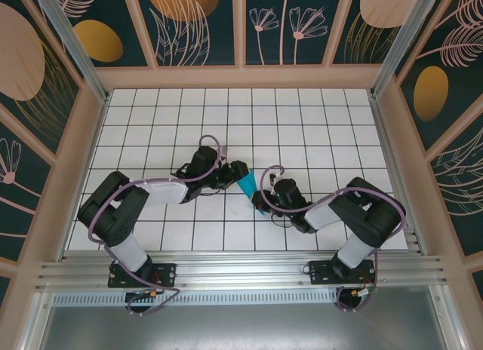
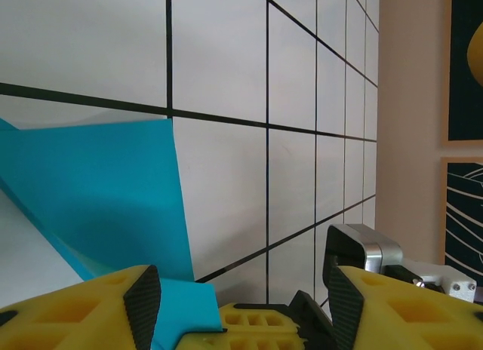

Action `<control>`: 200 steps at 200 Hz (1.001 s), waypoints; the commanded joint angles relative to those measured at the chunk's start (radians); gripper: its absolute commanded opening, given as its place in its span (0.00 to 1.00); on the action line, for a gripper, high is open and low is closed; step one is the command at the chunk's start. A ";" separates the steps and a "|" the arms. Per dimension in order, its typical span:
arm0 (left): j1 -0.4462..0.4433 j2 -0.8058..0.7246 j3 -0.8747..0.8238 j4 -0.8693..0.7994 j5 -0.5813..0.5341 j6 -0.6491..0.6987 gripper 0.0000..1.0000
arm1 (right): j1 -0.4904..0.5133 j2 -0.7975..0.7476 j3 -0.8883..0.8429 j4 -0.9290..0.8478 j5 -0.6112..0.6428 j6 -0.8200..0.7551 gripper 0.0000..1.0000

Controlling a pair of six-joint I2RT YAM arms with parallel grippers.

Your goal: Fold a paper plane with a square sheet of paper (pick it up from the middle)

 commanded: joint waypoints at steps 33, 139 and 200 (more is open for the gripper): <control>-0.006 -0.034 -0.060 0.104 -0.055 -0.054 0.64 | -0.012 0.003 -0.034 0.103 -0.034 0.062 0.00; -0.043 0.046 -0.049 0.272 0.055 -0.071 0.64 | -0.050 0.037 -0.067 0.160 -0.062 0.257 0.00; -0.051 0.116 -0.035 0.282 0.045 -0.079 0.63 | -0.052 0.031 -0.062 0.141 -0.062 0.236 0.00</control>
